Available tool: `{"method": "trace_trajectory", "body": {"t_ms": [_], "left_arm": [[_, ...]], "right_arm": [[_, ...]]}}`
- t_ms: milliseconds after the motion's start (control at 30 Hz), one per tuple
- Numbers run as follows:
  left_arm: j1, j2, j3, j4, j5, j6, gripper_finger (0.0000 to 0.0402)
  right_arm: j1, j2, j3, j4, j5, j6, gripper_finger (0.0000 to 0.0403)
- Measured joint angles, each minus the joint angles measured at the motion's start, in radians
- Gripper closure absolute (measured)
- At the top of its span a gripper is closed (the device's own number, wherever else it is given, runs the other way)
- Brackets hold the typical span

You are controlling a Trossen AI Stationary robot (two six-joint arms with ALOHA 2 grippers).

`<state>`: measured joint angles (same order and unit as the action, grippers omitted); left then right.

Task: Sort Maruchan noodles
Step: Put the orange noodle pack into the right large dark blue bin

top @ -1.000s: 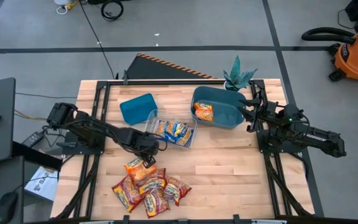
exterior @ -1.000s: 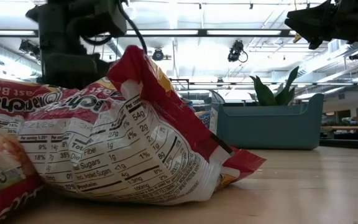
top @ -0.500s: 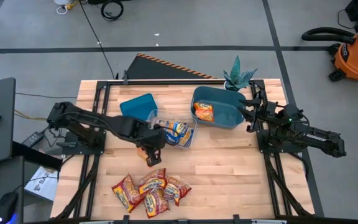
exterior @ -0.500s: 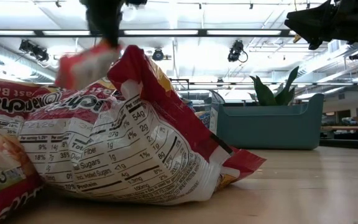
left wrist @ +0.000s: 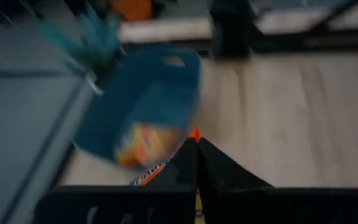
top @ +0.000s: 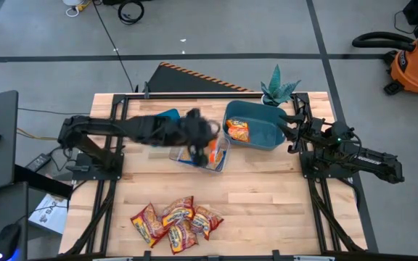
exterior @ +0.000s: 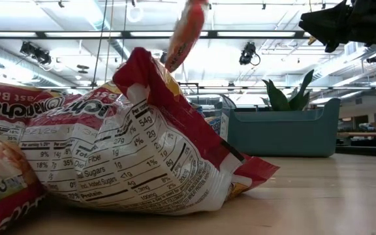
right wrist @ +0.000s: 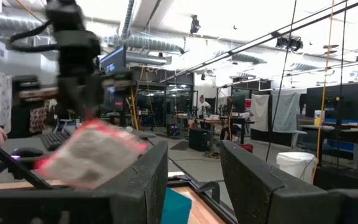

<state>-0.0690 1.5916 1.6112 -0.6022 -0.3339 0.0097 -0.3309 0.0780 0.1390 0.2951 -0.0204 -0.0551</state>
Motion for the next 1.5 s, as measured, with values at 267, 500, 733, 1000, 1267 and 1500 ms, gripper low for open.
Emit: {"method": "trace_trajectory", "body": {"t_ms": [267,500,733,1000,1267,1500], "left_arm": [[0.219,0.112,-0.002,0.357,0.229,0.138,0.0397],[0.358,0.267,0.005,0.596,0.419,0.105,0.0397],[0.409,0.463,0.150,0.647,0.493,0.087,0.0397],[0.420,0.555,0.207,0.529,0.523,0.120,0.0397],[0.406,0.538,0.293,0.247,0.526,0.177,0.0397],[0.382,0.531,0.446,0.030,0.510,0.265,0.0397]], "right_arm": [[0.000,0.000,0.000,-0.004,0.002,0.000,0.0250],[0.000,0.000,0.000,0.004,0.002,0.000,0.0250],[0.000,0.000,0.000,0.005,0.003,-0.029,0.0250],[0.000,0.000,0.000,0.004,0.005,-0.034,0.0250],[0.000,0.000,0.000,0.004,0.005,-0.034,0.0250],[0.000,0.000,0.000,0.004,0.005,-0.034,0.0250]]}}
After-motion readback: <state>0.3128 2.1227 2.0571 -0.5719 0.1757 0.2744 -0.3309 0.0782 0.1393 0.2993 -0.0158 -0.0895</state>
